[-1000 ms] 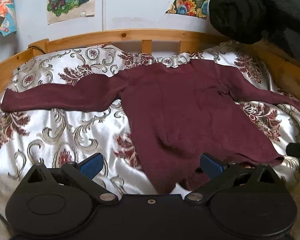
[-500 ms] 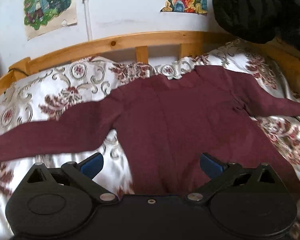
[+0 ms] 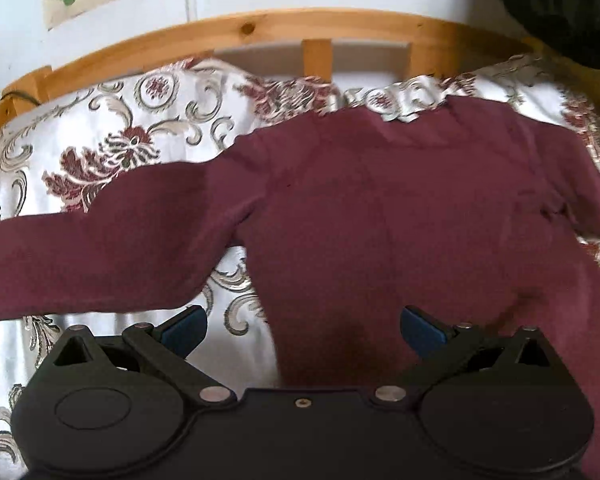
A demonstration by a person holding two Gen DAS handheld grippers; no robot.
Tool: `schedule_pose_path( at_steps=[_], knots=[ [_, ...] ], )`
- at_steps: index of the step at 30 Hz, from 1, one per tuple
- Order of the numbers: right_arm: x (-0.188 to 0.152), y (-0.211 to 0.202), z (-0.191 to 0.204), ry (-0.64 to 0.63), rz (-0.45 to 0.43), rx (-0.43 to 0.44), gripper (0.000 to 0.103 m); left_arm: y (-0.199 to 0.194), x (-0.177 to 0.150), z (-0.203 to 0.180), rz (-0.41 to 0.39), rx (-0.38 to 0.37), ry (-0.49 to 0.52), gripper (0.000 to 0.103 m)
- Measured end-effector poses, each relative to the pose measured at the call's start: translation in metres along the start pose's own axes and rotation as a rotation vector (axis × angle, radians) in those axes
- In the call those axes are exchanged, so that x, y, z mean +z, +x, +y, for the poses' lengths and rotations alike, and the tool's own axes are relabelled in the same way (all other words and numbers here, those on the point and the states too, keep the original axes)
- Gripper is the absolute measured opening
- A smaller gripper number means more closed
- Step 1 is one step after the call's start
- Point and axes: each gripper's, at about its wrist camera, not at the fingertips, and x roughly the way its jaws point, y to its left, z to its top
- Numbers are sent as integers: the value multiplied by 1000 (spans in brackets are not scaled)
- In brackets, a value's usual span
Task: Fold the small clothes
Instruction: 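Reach the right gripper to the sleeve cuff and close on it, then lift the sleeve with the right gripper, lay it across the shirt body, open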
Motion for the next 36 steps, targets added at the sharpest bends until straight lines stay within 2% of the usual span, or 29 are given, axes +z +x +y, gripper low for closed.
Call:
schedule_pose_path(
  at_steps=[3,9,11,13,15,17,18,20,21,23,25,28,33,36],
  knots=[
    [7,11,-8,33,-30,-72,103,9,1,6,12,0,-15,102],
    [19,47,-14,21,3,-235,103,21,-1,7,46,0,-14,102],
    [20,59,-15,6,8,-243,103,22,-1,7,47,5,-8,102],
    [20,65,-20,19,-7,-214,101,24,-2,8,52,11,-6,102],
    [21,68,-25,50,-27,-176,93,26,-3,8,63,16,-7,102],
    [20,70,-26,51,-39,-154,72,28,-5,9,74,20,-8,102],
    [20,70,-23,43,-43,-154,65,28,-5,10,80,22,-8,102],
    [19,68,-20,32,-58,-140,40,28,-6,11,87,28,-10,102],
    [20,66,-18,29,-66,-132,35,28,-7,12,87,29,-13,102],
    [20,61,-13,7,-95,-121,18,26,-7,15,83,30,-22,102],
    [20,54,-8,-22,-122,-99,11,23,-7,17,78,32,-31,102],
    [19,40,3,-78,-189,-68,8,19,-7,20,77,32,-41,102],
    [13,10,34,-256,-331,15,6,11,-11,28,82,41,-60,102],
    [4,-9,58,-373,-384,78,6,4,-11,33,77,47,-80,102]
  ],
)
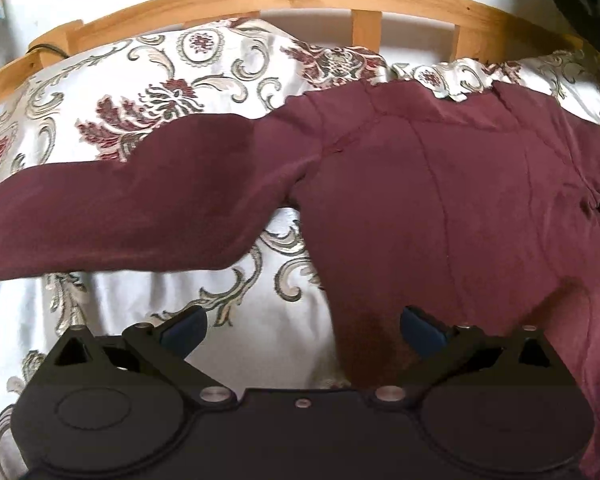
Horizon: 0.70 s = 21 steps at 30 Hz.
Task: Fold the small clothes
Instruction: 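Lift the sleeve with the right gripper, lay it across the shirt body, open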
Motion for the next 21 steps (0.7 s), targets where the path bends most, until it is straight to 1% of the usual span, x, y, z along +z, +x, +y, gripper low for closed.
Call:
schedule_pose_path(
  at_steps=[4,6,8,10,13,16,19,21],
  knots=[
    [14,-40,46,-118,-100,168,5,-13,-1,11,-20,-2,-38,102],
    [17,-64,75,-207,-162,277,5,-19,-2,16,-29,-4,-60,102],
    [12,-90,103,-304,-209,374,5,-22,-2,21,-35,-12,-84,102],
    [1,-110,126,-394,-223,473,5,-23,-1,25,-37,-20,-110,102],
    [-25,-135,156,-539,-201,618,5,-24,0,28,-43,-36,-136,102],
    [-50,-157,170,-658,-143,756,5,-24,0,29,-51,-49,-146,102],
    [-70,-172,181,-756,-94,858,5,-22,1,28,-55,-69,-152,102],
    [-82,-182,181,-803,-62,907,5,-21,1,28,-55,-84,-153,102]
  ],
)
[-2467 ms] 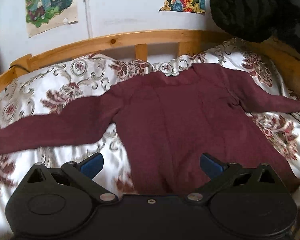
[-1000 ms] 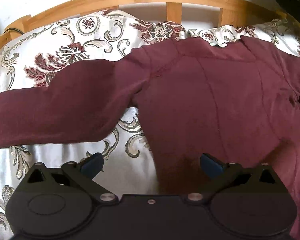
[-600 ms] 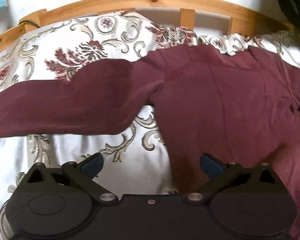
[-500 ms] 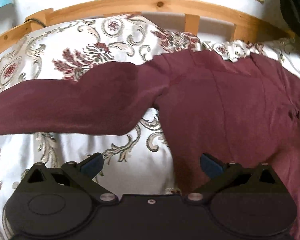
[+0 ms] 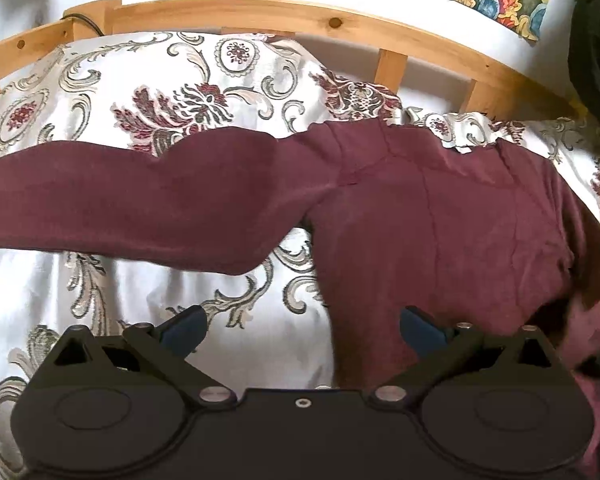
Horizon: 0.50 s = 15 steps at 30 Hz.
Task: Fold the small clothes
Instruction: 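Lift the sleeve with the right gripper, lay it across the shirt body, open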
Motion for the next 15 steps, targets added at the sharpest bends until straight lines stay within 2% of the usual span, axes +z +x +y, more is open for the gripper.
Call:
schedule_pose_path(
  at_steps=[3,6,8,10,13,15],
  knots=[
    [-10,-7,18,-44,29,76,5,0,0,-1,-3,-20,1,102],
    [-9,-2,20,-50,58,155,13,-1,0,-2,-8,-32,-1,102],
    [-9,1,21,-43,85,211,40,-1,0,-1,-11,-42,-3,102],
    [-10,-2,20,-39,97,246,56,-1,0,-1,-15,-59,-4,102],
    [-9,-14,12,4,119,297,61,2,1,-4,-14,-91,-4,102],
    [-10,-22,1,66,112,296,66,5,0,-7,-14,-115,0,102]
  ],
)
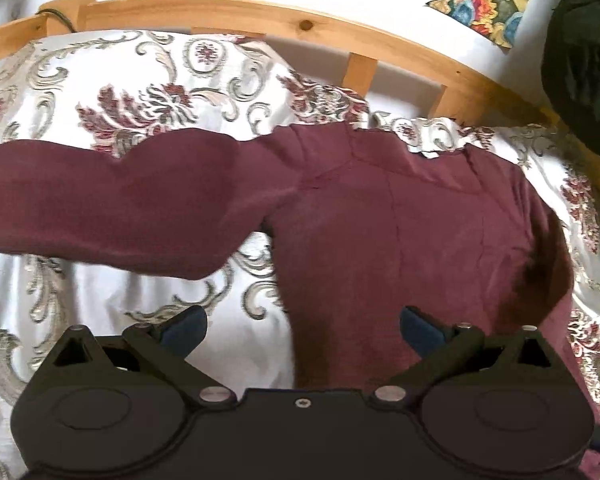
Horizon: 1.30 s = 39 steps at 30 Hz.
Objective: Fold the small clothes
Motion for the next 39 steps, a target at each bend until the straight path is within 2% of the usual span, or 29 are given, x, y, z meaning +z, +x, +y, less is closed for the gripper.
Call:
schedule_pose_path(
  at_steps=[4,8,11,15,16,18,19,22,24,27,30,34,36,37,39],
  knots=[
    [-1,-11,-33,185,-33,-44,68,5,-3,-9,14,-52,24,102],
    [-10,-4,-71,346,4,-187,69,3,-7,-21,12,-182,58,102],
    [-21,0,-98,459,38,-288,69,0,-12,-34,8,-274,119,102],
    [-42,0,-136,650,25,-340,69,-2,-21,-54,24,-340,216,100],
    [-47,1,-143,684,22,-356,69,-1,-24,-57,33,-348,233,97],
    [-54,3,-154,732,22,-376,69,3,-28,-63,67,-369,257,83],
    [-57,4,-160,750,26,-381,69,6,-30,-65,90,-384,262,79],
    [-65,9,-169,793,48,-391,67,9,-34,-67,142,-461,261,56],
    [-69,11,-172,818,64,-391,64,10,-37,-67,167,-485,249,28],
    [-72,12,-173,837,87,-399,61,8,-40,-61,176,-488,207,7],
    [-78,16,-179,898,100,-388,58,-1,-42,-52,161,-477,145,3],
    [-88,29,-190,999,93,-318,57,-17,-47,-42,130,-432,112,3],
    [-88,36,-192,997,92,-309,39,-21,-49,-37,125,-417,93,4],
    [-87,39,-193,983,101,-316,18,-22,-50,-37,130,-409,102,4],
    [-87,38,-193,976,110,-340,14,-21,-52,-38,153,-430,117,6]
  ],
)
